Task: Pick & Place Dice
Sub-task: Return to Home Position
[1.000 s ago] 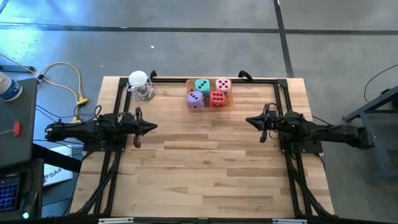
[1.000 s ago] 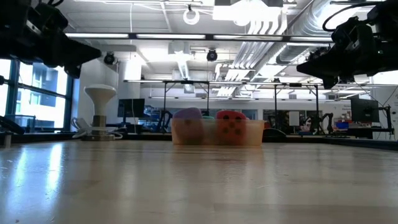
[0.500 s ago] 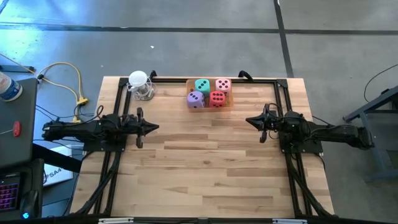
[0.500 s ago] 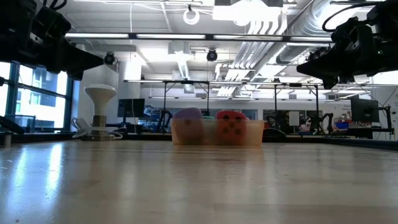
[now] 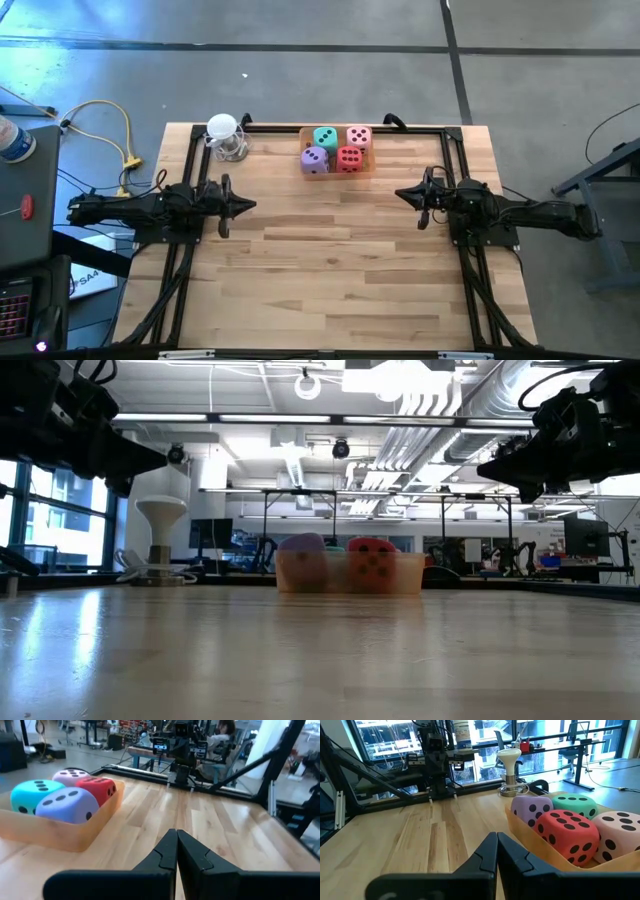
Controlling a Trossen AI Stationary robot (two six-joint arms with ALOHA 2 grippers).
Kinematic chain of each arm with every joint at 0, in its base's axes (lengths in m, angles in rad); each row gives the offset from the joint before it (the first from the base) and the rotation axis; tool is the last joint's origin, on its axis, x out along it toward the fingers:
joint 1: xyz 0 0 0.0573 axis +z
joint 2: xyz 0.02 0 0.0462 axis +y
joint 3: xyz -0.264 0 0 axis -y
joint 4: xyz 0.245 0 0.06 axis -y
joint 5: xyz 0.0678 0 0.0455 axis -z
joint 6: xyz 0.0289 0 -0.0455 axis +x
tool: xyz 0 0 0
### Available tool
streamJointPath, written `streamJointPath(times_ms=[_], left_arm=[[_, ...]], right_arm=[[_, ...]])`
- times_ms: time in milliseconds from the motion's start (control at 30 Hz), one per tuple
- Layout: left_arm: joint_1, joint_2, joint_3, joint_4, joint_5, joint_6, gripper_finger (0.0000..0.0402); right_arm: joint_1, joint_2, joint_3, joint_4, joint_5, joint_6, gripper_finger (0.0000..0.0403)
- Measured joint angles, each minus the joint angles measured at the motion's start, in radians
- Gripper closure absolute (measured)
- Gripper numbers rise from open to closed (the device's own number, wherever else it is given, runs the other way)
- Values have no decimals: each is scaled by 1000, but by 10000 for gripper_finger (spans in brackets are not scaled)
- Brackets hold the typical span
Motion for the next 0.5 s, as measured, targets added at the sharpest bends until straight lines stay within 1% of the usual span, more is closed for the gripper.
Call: streamJointPath(times_ms=[100, 267, 500], left_arm=[[0, 0, 0, 0, 0, -18, 401], [0, 0, 0, 1, 0, 16, 401], [0, 0, 0, 1, 0, 16, 401]], right_arm=[[0, 0, 0, 0, 0, 0, 401], [0, 0, 0, 0, 0, 0, 401], [0, 0, 0, 0, 0, 0, 401]])
